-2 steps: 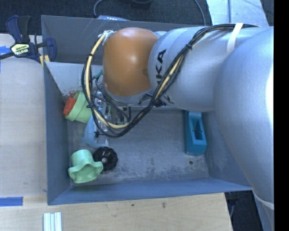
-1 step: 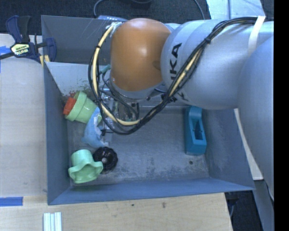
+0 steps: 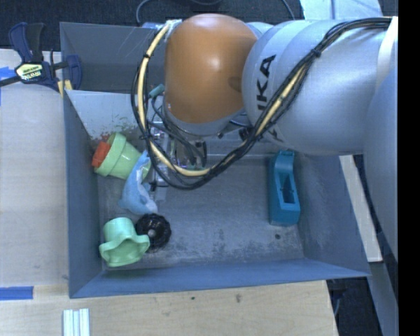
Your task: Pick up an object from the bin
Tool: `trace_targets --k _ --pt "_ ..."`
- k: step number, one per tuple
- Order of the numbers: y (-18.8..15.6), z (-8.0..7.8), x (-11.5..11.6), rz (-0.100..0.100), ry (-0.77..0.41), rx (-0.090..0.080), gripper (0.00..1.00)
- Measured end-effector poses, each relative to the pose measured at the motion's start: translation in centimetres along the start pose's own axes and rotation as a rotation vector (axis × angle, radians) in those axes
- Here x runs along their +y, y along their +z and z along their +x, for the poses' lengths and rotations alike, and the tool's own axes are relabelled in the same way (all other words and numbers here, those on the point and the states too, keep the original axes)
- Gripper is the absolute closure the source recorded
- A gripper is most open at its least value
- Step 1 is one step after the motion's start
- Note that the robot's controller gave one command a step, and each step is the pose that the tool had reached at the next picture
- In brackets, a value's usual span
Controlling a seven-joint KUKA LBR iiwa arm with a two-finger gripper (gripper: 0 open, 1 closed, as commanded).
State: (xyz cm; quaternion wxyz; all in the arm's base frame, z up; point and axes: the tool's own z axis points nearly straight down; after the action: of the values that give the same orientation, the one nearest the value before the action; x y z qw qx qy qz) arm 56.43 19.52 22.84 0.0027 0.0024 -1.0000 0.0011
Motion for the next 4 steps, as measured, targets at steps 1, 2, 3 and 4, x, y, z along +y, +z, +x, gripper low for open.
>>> trace_targets --k 1,2,3,4 --pt "2.2 -0.5 -0.8 -0.005 -0.011 -0.014 0.00" --pt "7.9 -1.5 -1.2 -0.002 0.036 -0.005 0.00" --pt "9.9 0.1 -1.5 -0.001 -0.056 -0.005 0.00" --pt "10.6 1.0 -1.2 -0.002 -0.171 -0.010 0.00"
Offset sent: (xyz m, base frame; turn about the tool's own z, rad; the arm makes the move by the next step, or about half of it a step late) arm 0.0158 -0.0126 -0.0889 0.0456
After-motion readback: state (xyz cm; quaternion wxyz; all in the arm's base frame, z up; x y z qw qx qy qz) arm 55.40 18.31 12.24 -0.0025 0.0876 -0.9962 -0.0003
